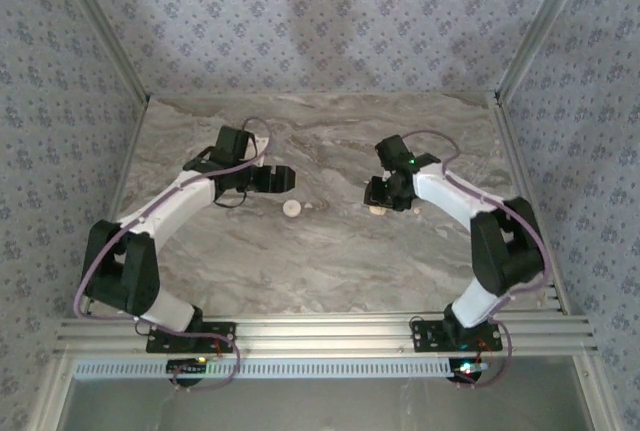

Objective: Insert wireless bluetooth earbuds into charging case

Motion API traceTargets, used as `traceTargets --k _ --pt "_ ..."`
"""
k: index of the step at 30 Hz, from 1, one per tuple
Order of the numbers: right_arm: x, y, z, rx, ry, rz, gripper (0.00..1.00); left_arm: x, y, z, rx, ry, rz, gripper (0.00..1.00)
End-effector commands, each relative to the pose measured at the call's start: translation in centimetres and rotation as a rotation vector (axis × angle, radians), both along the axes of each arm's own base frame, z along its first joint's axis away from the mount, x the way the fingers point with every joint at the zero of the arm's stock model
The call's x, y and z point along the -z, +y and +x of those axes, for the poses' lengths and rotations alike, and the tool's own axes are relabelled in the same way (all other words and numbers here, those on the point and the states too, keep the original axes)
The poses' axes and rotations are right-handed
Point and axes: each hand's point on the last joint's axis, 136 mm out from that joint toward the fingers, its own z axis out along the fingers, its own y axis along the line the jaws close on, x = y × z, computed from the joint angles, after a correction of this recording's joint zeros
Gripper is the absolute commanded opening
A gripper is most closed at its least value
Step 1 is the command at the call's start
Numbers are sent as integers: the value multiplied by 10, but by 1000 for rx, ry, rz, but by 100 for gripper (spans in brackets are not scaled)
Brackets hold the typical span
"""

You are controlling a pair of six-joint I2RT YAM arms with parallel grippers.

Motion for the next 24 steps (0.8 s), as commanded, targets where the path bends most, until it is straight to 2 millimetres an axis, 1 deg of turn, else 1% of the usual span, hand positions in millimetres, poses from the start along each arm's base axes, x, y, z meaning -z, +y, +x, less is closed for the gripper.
traceTargets --k 1,5,8,11,14,19,24 --pt "-31 17 5 -147 -200 29 46 -37 0 -14 46 -10 -47 78" --pt "-60 48 -7 -384 -377 51 46 -64 0 -26 88 -12 -85 76" --pt "-77 72 -18 -572 -489 59 46 -79 -3 -35 135 -7 -103 76" --pt "-93 93 -27 -730 -611 63 46 -86 -3 -48 164 26 -114 74" --pt "-107 109 -33 -864 -721 69 46 -89 -7 -54 180 33 -137 72" --pt "-116 133 -46 -1092 -875 51 44 -86 -17 -68 234 36 -171 68" --pt "-117 152 -54 -1249 -973 -4 44 -84 -28 -82 293 47 -196 55"
